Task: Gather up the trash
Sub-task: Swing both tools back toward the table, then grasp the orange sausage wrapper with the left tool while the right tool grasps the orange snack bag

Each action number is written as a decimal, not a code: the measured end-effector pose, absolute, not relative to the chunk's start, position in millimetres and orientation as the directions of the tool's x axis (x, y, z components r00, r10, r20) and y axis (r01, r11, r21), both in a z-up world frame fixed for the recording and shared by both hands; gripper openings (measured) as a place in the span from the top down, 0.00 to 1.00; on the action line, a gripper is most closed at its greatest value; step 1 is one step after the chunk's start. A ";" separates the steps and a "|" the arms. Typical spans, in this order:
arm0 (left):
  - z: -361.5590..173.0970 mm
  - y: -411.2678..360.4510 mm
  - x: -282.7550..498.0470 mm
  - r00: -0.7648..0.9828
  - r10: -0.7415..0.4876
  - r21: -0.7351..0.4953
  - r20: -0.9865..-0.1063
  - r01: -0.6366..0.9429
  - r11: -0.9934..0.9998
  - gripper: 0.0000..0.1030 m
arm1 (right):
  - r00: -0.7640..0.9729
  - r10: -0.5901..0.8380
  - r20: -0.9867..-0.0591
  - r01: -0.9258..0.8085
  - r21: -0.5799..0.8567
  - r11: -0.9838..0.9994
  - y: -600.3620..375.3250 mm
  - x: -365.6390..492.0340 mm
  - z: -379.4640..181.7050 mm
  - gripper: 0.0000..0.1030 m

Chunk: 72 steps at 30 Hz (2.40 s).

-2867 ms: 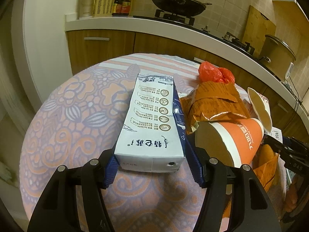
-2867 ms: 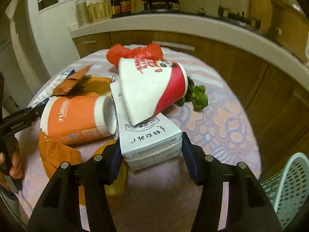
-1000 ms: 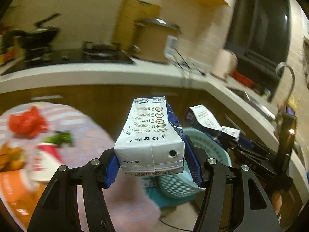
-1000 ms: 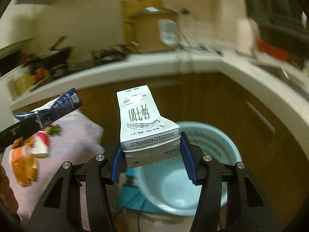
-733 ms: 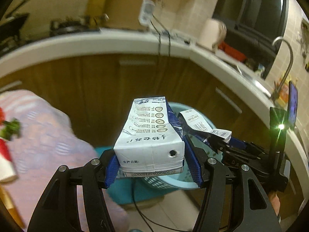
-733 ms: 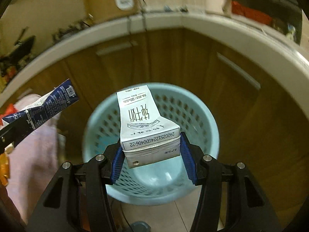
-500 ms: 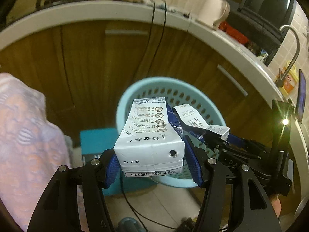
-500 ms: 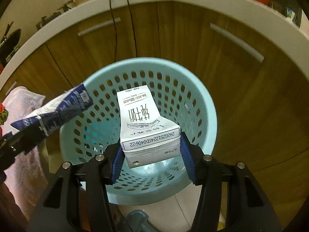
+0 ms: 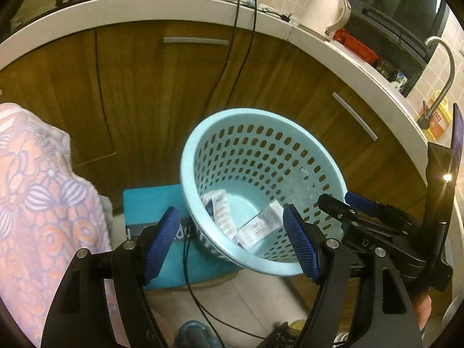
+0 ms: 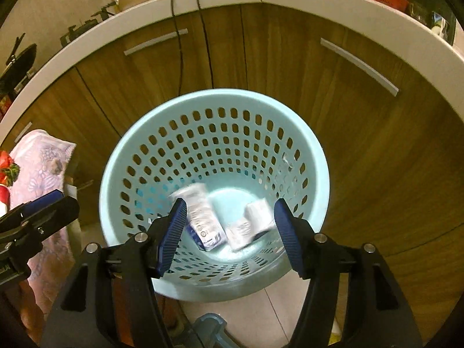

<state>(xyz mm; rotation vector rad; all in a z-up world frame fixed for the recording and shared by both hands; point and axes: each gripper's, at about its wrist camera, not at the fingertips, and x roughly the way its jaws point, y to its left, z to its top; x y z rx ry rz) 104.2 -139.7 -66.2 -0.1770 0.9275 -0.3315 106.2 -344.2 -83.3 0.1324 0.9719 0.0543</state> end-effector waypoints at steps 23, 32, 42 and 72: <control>31.2 -1.7 -6.4 0.793 -0.221 -0.329 -0.568 0.027 0.944 0.30 | 0.662 0.350 -0.663 -0.307 0.187 0.933 -210.9 54.4 15.8 0.43; 47.3 104.5 -57.8 0.836 -0.035 -0.332 -0.548 -0.179 0.926 0.30 | 0.630 0.456 -0.628 -0.474 0.154 0.867 -115.6 28.3 28.8 0.43; 36.1 214.6 -85.0 0.797 0.140 -0.319 -0.587 -0.387 0.865 0.30 | 0.589 0.541 -0.601 -0.590 0.138 0.795 -32.1 9.4 18.4 0.43; -15.1 299.3 -57.0 0.805 0.061 -0.434 -0.591 -0.380 0.817 0.75 | 0.543 0.568 -0.618 -0.615 0.169 0.771 18.4 41.4 -4.2 0.43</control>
